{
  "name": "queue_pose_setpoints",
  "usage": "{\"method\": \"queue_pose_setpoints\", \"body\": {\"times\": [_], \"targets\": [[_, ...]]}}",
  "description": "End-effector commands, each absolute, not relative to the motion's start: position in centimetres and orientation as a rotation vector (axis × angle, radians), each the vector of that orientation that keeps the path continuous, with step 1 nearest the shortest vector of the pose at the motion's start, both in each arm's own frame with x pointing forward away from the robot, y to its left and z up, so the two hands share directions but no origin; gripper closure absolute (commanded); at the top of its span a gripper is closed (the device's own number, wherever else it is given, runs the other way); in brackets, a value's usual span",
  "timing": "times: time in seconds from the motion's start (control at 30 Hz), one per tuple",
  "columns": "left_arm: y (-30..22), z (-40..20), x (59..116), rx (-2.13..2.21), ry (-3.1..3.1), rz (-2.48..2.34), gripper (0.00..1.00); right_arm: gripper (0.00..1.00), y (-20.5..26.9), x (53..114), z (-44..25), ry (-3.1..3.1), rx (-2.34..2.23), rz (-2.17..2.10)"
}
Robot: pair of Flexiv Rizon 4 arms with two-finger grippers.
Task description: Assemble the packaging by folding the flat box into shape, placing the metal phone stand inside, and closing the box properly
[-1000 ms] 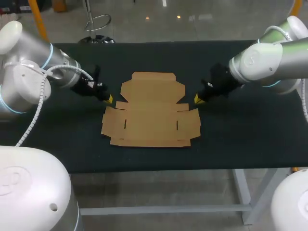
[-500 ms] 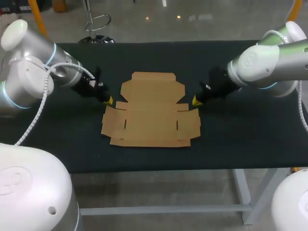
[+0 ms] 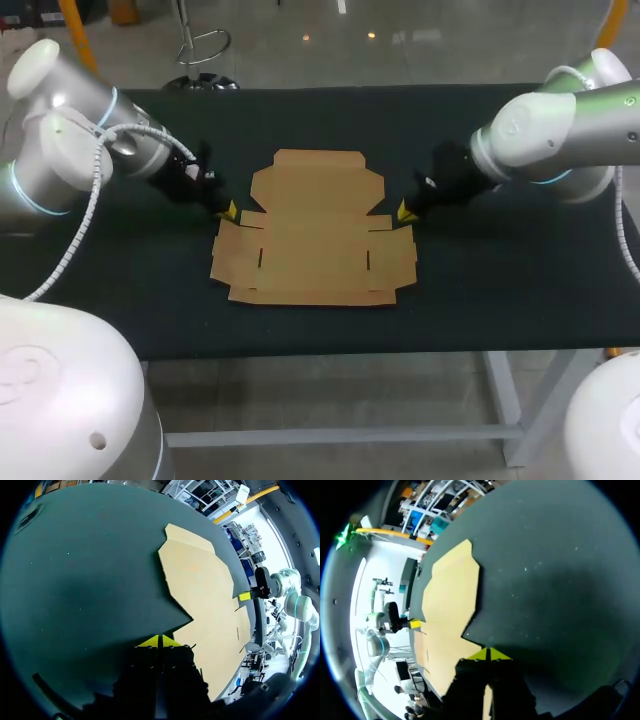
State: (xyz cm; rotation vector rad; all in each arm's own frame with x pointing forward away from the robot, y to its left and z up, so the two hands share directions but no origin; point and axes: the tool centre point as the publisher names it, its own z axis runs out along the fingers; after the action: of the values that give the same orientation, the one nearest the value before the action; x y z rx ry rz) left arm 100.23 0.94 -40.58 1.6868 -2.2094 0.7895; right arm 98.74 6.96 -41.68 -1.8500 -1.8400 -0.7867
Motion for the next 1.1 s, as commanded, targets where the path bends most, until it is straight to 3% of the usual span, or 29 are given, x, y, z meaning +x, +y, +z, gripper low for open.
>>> {"method": "queue_pose_setpoints", "body": {"times": [0.03, 1.1], "targets": [[0.6, -40.9, 100.5, 1.682, -2.201, 0.762, 1.0, 1.0, 6.9, 98.9, -42.0, -1.831, -1.839, -0.788], [0.5, -41.6, 100.5, 1.656, -2.169, 0.751, 1.0, 1.0, 8.6, 98.9, -42.8, -1.782, -1.797, -0.777]]}}
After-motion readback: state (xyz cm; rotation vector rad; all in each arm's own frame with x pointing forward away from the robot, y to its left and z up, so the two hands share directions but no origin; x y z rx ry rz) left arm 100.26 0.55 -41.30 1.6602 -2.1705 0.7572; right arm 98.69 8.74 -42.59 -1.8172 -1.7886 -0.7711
